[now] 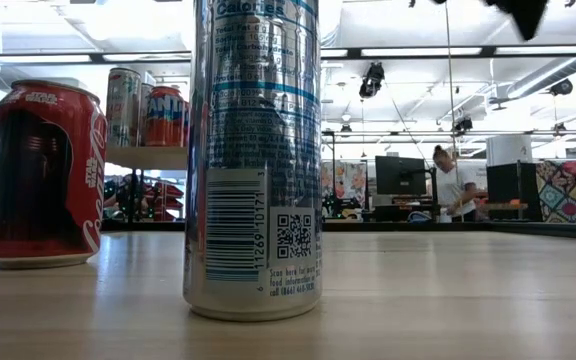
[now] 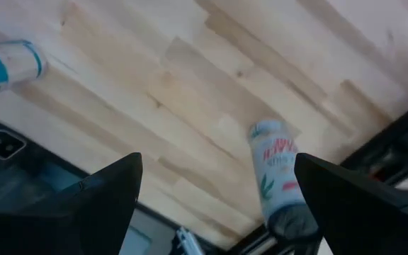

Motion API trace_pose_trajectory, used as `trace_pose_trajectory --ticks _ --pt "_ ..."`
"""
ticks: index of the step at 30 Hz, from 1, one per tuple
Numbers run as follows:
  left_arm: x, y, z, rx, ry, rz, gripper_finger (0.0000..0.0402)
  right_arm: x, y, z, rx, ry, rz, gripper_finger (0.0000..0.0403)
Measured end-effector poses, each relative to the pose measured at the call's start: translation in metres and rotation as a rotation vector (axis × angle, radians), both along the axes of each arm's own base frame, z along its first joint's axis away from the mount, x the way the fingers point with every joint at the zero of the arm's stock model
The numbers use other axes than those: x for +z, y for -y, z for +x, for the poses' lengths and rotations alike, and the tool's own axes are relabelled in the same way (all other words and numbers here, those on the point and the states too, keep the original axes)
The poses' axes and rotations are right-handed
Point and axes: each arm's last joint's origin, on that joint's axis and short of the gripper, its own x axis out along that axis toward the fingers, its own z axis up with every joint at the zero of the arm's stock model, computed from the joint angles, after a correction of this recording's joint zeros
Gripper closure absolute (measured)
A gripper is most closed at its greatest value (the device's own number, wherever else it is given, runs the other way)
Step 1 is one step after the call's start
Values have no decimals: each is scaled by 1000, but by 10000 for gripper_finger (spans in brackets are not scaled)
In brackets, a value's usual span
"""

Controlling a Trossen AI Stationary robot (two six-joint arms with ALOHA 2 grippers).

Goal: Place canned beverage on shelf
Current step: Put the white pink soda can on the shelf aligned with the other white pink soda cans

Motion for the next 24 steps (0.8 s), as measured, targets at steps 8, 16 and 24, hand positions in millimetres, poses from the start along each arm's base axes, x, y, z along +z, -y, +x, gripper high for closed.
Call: trace_pose_trajectory --ticks 8,16,24 --pt "2 -1 -3 4 19 -38 402 -7 -25 -35 -87 -64 -12 44" --pt "0 1 2 7 20 -91 402 -16 -41 -54 -126 -117 -26 44" --pt "9 4 -1 -58 107 -104 402 -15 -48 -69 -160 -126 -20 44"
